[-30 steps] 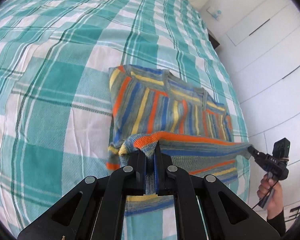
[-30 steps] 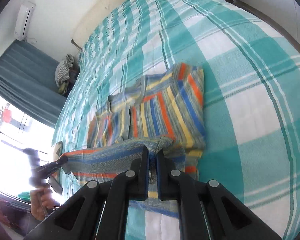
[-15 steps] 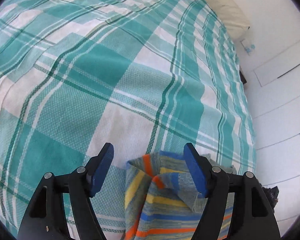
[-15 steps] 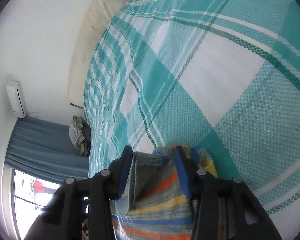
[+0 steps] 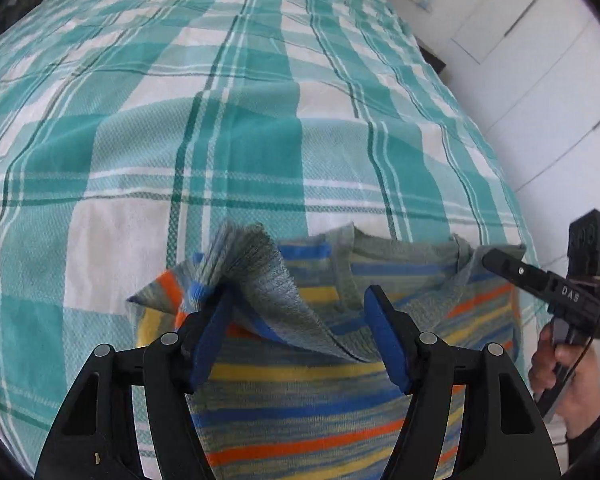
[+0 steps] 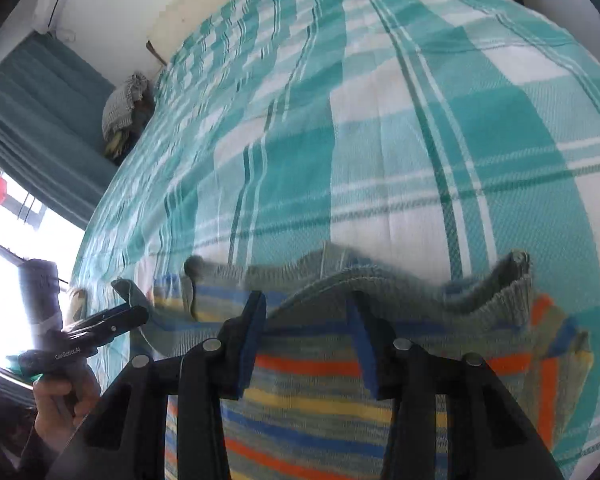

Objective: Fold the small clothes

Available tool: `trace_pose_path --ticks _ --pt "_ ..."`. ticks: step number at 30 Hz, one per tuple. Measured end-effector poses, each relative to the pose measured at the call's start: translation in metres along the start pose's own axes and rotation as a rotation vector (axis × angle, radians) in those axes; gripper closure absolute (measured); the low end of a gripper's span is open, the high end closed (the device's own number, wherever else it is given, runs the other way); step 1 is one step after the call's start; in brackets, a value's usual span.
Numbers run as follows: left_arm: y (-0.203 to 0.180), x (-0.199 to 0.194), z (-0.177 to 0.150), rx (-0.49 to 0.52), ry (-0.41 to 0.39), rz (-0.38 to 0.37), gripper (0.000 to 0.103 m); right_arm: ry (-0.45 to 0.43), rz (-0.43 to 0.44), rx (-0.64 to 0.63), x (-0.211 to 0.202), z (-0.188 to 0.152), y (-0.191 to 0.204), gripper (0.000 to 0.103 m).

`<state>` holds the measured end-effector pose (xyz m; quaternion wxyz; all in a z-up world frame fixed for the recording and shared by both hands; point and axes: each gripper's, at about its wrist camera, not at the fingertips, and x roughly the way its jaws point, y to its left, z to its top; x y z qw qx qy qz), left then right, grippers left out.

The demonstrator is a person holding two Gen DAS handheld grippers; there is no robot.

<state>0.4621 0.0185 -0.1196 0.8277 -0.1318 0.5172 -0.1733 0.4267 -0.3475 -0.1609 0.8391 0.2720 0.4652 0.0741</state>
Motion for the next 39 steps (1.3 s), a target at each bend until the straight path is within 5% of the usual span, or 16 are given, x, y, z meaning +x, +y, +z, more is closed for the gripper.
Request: trace_pose_path --ticks 3,6,11,14,16,22,27,39 --pt "0.019 -0.033 -0.005 -0.1 -0.077 -0.067 0.027 -0.048 0.048 0.001 -0.032 -0.006 0.011 0.059" --pt "0.004 -0.058 -0.054 0.071 -0.092 -0.008 0.022 0.049 -0.007 -0.214 -0.052 -0.047 0.035 0.056" --pt "0.005 -0.037 -0.167 0.263 0.089 0.189 0.029 0.26 -0.217 -0.398 -0.061 -0.169 -0.001 0.051" --pt "0.024 -0.076 -0.199 0.176 0.004 0.216 0.022 0.159 -0.223 -0.375 -0.109 -0.212 -0.007 0.048" --pt "0.029 -0.103 -0.216 0.115 -0.074 0.219 0.007 0.078 -0.197 -0.346 -0.141 -0.229 -0.003 0.028" --pt "0.031 -0.123 -0.267 0.021 -0.179 0.29 0.007 -0.133 -0.352 -0.211 -0.178 -0.271 -0.014 0.023" --pt "0.035 -0.099 -0.3 0.082 -0.164 0.357 0.005 -0.148 -0.384 -0.04 -0.173 -0.297 -0.042 0.023" --pt "0.033 -0.094 -0.311 0.139 -0.199 0.356 0.0 -0.17 -0.424 -0.157 -0.151 -0.31 -0.031 0.002"
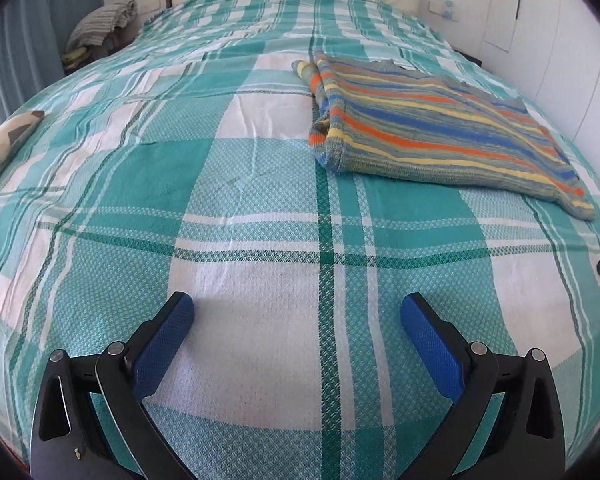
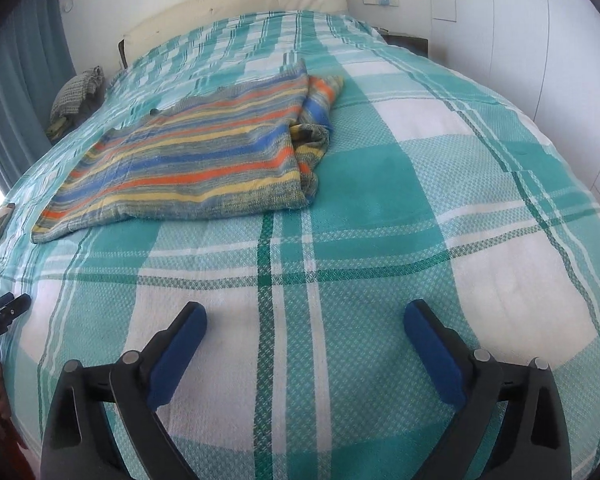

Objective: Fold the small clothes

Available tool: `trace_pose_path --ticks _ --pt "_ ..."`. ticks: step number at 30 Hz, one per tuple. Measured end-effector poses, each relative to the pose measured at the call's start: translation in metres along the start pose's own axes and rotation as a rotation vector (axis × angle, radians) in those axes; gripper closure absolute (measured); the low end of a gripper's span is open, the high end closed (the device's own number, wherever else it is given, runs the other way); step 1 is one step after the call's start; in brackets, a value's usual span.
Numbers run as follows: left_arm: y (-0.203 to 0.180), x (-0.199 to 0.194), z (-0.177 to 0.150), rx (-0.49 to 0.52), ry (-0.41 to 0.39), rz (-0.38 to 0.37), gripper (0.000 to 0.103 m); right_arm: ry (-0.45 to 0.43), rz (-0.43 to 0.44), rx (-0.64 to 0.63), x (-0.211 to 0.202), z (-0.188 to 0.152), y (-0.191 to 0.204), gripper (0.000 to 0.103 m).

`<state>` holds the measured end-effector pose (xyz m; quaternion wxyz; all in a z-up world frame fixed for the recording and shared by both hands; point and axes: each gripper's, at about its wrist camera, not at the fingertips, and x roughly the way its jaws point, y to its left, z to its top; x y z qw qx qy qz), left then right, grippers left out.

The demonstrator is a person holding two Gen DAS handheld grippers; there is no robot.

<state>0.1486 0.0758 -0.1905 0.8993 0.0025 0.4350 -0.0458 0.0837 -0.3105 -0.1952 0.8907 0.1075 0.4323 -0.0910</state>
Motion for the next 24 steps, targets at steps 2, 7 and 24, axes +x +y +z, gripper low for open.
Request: trace_pose_path --ticks 2,7,24 --pt "-0.0005 0.0 -0.0004 0.001 -0.002 0.002 0.0 0.0 0.003 -0.006 0.0009 -0.0011 0.0005 0.001" --pt "-0.0004 -0.0001 -0.0002 0.001 -0.002 0.002 0.0 -0.004 0.011 -0.001 0.0004 -0.0021 -0.0003 0.001" --pt "-0.0015 -0.0009 -0.001 0.01 0.0 0.005 0.0 -0.002 0.007 -0.004 0.0001 -0.0025 0.0009 0.0"
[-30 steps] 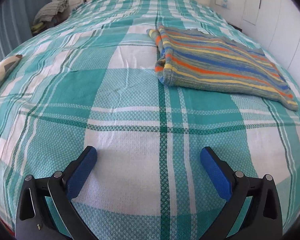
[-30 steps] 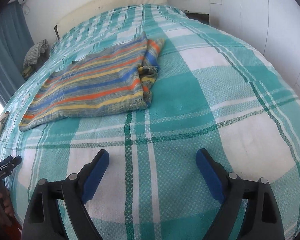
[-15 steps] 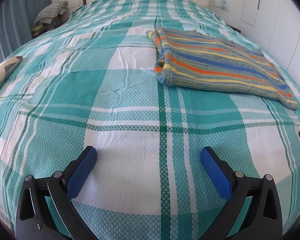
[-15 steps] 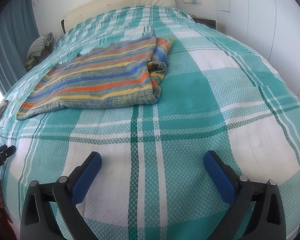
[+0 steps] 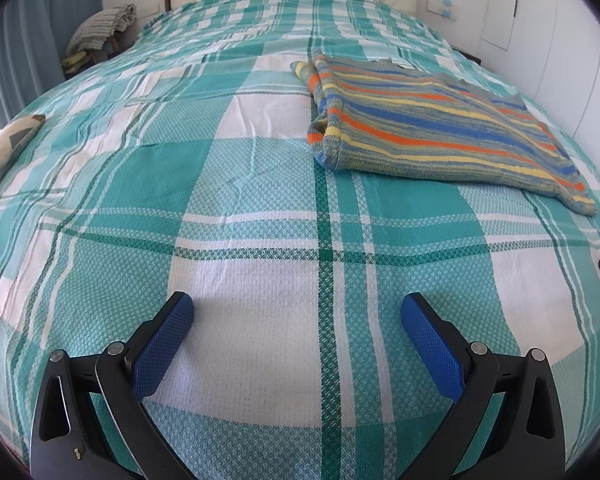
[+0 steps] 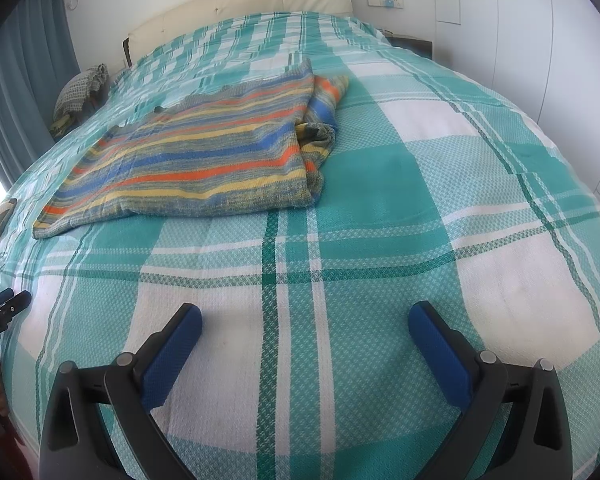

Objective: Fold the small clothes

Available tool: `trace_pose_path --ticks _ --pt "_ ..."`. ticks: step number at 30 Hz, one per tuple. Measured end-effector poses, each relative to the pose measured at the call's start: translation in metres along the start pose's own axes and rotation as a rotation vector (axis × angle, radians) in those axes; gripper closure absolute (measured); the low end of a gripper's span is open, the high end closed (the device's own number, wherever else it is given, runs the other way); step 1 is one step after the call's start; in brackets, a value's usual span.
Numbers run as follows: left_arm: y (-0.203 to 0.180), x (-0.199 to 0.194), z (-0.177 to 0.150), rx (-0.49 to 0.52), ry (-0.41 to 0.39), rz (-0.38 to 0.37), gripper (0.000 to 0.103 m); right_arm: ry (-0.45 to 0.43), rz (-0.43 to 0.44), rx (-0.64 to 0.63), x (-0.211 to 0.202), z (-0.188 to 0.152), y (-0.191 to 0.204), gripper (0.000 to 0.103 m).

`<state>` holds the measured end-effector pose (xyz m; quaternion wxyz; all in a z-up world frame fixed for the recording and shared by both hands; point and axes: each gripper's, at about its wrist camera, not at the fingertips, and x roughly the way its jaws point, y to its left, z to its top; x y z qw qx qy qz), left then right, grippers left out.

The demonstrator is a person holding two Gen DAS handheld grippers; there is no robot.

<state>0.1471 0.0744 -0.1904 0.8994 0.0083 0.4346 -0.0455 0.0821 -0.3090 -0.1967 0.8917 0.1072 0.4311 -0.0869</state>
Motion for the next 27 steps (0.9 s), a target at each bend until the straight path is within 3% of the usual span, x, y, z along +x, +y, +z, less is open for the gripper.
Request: trace_pose_path --ticks 27 --pt "-0.0008 0.0014 0.0 0.011 0.002 0.011 0.0 0.0 -0.014 -0.013 0.0 -0.0012 0.0032 0.0"
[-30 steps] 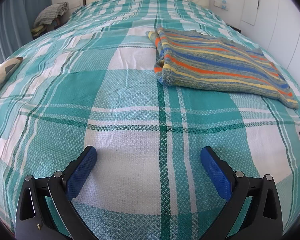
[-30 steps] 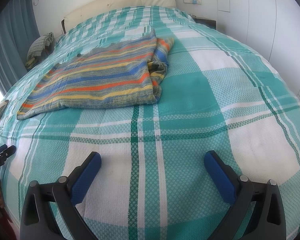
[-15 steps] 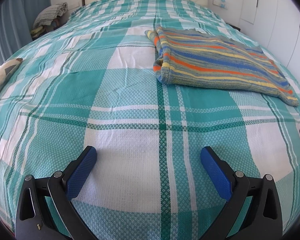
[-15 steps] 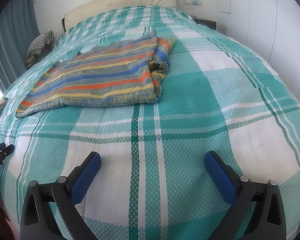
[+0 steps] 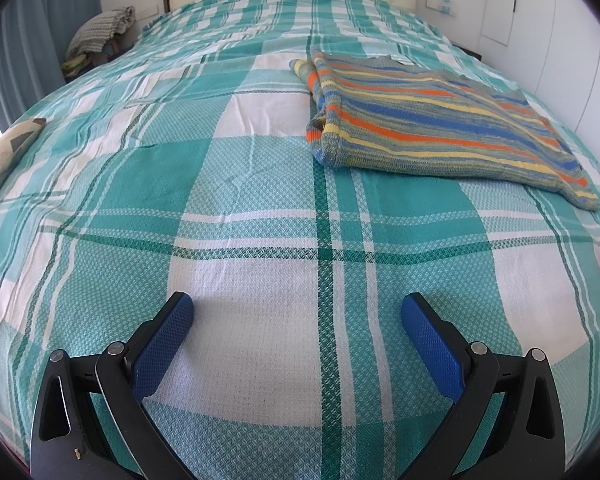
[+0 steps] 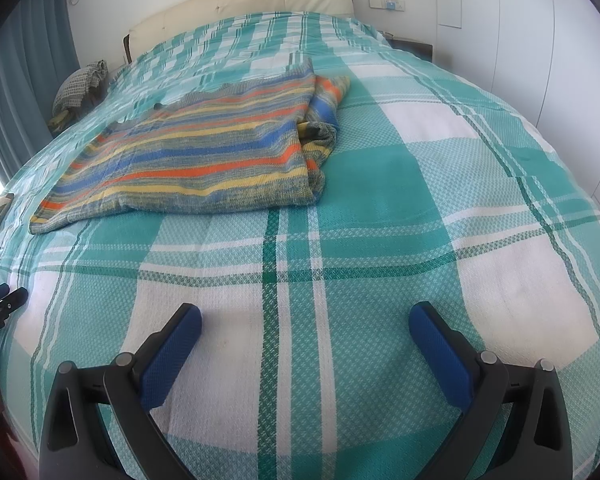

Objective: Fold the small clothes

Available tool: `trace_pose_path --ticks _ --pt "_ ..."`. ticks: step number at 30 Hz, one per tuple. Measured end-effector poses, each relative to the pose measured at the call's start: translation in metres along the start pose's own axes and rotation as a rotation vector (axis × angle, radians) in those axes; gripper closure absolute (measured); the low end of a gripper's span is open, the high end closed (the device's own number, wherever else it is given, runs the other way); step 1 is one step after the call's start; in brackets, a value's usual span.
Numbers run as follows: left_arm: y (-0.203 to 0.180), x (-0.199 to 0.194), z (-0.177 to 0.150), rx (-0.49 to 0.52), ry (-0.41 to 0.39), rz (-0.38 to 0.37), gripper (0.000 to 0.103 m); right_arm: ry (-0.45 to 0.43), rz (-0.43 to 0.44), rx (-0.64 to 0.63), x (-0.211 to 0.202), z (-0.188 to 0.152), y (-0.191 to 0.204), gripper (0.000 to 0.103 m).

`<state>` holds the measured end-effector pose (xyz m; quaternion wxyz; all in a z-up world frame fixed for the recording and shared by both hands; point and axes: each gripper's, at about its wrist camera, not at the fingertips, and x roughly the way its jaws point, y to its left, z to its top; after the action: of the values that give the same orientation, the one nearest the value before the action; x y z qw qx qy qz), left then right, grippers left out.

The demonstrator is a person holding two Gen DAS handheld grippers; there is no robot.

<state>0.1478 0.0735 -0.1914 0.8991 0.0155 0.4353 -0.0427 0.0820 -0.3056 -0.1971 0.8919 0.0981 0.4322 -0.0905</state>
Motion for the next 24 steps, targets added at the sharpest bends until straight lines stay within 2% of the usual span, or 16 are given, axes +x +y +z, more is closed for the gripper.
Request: trace_pose_path --ticks 6,8,9,11,13,16,20,22,24 --pt "0.0 -0.003 0.002 0.001 0.01 0.005 0.0 0.007 -0.007 -0.006 -0.001 0.002 0.0 0.0" --pt "-0.004 -0.013 0.005 0.013 0.032 0.013 0.002 0.039 0.001 -0.011 -0.004 0.006 0.0 0.001" --pt "-0.009 -0.02 0.007 0.025 0.033 -0.002 0.002 0.063 0.022 0.001 -0.007 0.01 -0.003 0.001" --pt "-0.027 -0.043 0.014 0.061 -0.025 -0.06 0.002 0.071 0.103 0.059 -0.016 0.022 -0.017 0.001" --pt "-0.059 -0.059 0.027 0.139 -0.085 -0.131 0.002 0.047 0.165 0.12 -0.018 0.044 -0.037 0.001" --pt "-0.13 -0.056 0.052 0.301 -0.092 -0.255 0.002 0.065 0.204 0.163 0.005 0.099 -0.069 0.003" --pt "-0.222 -0.027 0.079 0.454 -0.101 -0.384 0.006 0.184 0.347 0.212 0.068 0.173 -0.097 0.014" --pt "-0.261 -0.004 0.085 0.519 -0.063 -0.427 0.013 0.283 0.395 0.223 0.107 0.197 -0.1 0.02" --pt "-0.289 0.018 0.086 0.575 -0.024 -0.443 0.013 0.304 0.414 0.222 0.133 0.216 -0.099 0.022"
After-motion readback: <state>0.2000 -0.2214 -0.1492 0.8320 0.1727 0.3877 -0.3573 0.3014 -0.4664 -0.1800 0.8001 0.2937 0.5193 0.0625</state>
